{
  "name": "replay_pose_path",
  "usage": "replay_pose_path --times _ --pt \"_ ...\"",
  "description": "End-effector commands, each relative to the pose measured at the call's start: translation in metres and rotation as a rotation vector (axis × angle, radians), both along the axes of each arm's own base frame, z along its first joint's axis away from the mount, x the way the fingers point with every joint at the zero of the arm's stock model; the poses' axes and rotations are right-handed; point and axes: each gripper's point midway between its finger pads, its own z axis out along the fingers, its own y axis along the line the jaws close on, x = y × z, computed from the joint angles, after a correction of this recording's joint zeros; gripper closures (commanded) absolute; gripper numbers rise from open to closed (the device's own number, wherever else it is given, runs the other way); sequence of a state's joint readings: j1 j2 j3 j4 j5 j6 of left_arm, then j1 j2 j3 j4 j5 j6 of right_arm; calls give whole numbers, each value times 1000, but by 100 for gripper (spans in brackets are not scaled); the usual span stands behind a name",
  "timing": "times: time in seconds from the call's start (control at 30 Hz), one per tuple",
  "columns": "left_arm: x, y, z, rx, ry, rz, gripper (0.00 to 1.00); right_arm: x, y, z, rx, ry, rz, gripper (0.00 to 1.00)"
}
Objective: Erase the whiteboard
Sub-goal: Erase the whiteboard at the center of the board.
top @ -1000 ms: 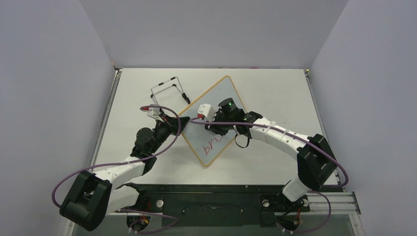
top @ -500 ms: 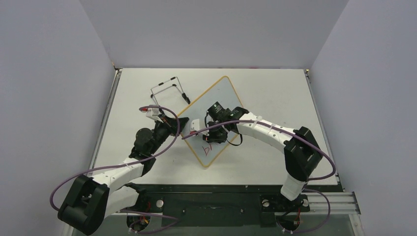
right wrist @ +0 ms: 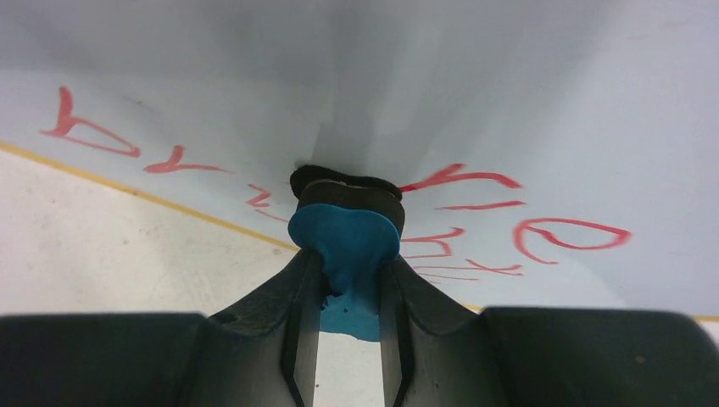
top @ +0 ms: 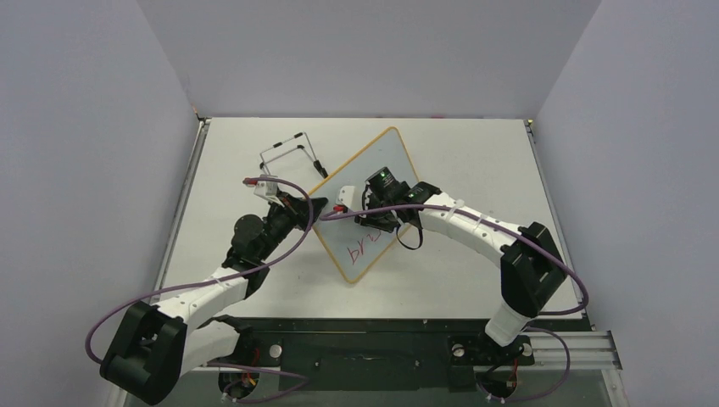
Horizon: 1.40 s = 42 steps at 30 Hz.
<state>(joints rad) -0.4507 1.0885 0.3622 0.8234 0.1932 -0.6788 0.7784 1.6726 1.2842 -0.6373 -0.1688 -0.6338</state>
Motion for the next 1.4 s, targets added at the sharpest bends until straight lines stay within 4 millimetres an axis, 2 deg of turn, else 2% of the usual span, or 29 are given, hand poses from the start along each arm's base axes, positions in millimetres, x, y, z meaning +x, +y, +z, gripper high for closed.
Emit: replay_pose_path --times 0.0,0.1,0.2,0.27,0.33,0.43,0.5,0.67,0.73,0.8,0.83,0.9,1.03,1.1,1.17,1.2,1.3,1.37 --pt "-7 -15 27 -51 -63 -88 100 24 13 31 116 -117 -85 100" --pt "-8 -17 27 -61 -57 -96 100 9 25 28 156 -51 -21 100" --pt "-9 -17 26 -60 -55 -100 100 -10 49 28 233 13 30 100" --pt "-9 -18 24 -60 -48 -102 100 -9 60 35 288 2 -4 100" --pt "-9 -18 22 -63 -43 -102 100 1 65 47 355 -35 -78 100" --pt "-9 -17 18 -68 -35 -98 100 21 61 67 431 -131 -200 100" --pt "-10 -17 17 -70 -35 -100 100 32 53 72 451 -169 -278 100" --pt "-12 -18 15 -76 -35 -112 100 52 27 66 417 -225 -365 100" --pt "-13 -17 17 -78 -38 -110 100 49 21 55 338 -213 -303 100" --pt "-13 -15 16 -78 -32 -100 100 36 17 37 247 -141 -185 100" --pt "-12 -15 15 -78 -31 -95 100 21 16 26 212 -73 -96 100" --pt "-13 -13 13 -78 -29 -87 100 4 19 18 192 8 5 100" --pt "-13 -9 13 -92 -34 -69 100 -7 34 30 285 45 48 100" --pt "-13 -9 13 -96 -35 -64 100 -5 43 44 353 24 28 100" --pt "-12 -9 13 -97 -33 -63 100 5 48 58 419 -26 -38 100" --pt "-12 -10 11 -98 -27 -66 100 16 48 66 446 -80 -84 100" --pt "-14 -10 8 -110 -23 -69 100 37 39 72 465 -142 -230 100" --pt "-14 -8 6 -114 -13 -60 100 47 28 67 440 -172 -275 100"
